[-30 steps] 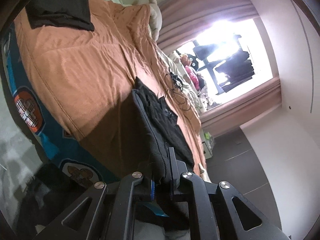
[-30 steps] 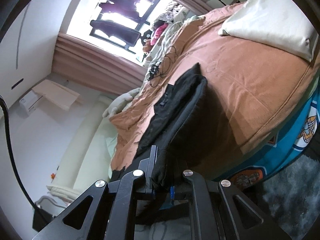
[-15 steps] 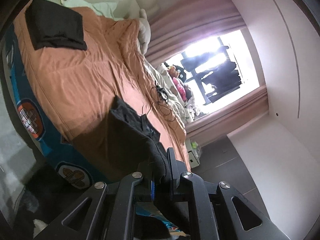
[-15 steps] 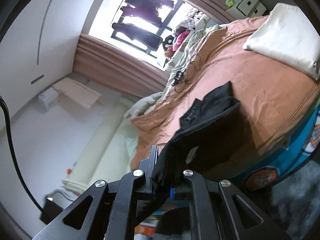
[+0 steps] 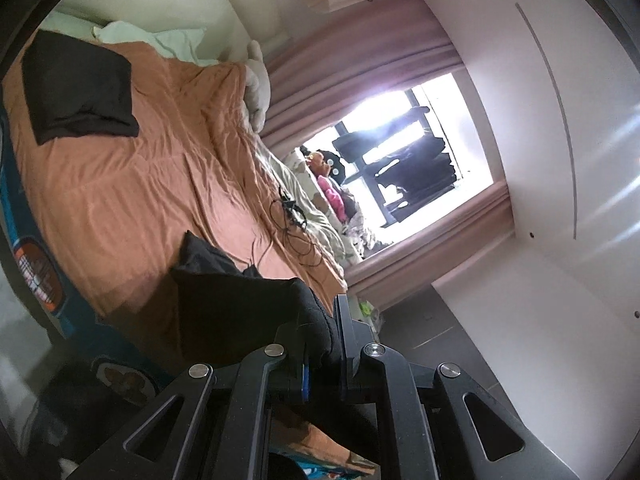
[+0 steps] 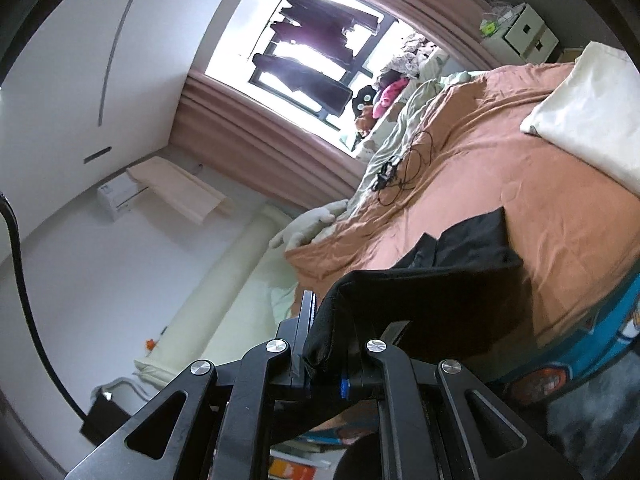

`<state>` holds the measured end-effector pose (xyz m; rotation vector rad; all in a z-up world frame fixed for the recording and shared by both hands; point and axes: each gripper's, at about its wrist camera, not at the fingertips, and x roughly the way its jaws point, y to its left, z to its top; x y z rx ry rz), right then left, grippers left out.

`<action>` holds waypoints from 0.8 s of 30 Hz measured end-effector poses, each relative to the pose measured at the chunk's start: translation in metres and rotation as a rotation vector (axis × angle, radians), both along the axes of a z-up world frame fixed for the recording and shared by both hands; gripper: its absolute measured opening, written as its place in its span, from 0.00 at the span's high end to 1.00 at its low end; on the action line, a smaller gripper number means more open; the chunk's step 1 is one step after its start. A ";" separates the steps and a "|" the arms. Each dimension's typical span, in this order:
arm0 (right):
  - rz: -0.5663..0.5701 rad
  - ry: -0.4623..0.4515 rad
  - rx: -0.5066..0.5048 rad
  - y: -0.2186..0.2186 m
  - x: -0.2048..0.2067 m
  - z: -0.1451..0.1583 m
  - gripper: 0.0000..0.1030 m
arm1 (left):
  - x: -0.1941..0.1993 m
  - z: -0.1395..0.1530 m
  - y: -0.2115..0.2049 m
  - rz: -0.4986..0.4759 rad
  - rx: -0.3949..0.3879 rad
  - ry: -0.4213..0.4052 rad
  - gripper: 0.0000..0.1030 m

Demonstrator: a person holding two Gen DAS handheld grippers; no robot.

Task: Fold large clothes
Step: 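Lift the hem with both grippers, fold it over toward the collar, release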

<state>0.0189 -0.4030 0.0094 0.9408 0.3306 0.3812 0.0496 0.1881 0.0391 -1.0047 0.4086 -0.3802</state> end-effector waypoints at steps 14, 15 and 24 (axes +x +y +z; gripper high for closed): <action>-0.012 0.024 0.017 -0.017 0.115 0.014 0.90 | 0.128 0.022 -0.014 0.001 0.016 0.010 0.91; -0.012 0.028 0.014 -0.018 0.127 0.015 0.90 | 0.141 0.022 -0.016 0.002 0.017 0.014 0.91; -0.032 0.118 0.036 -0.030 0.224 -0.006 0.90 | 0.256 0.009 -0.035 -0.028 0.041 0.106 0.90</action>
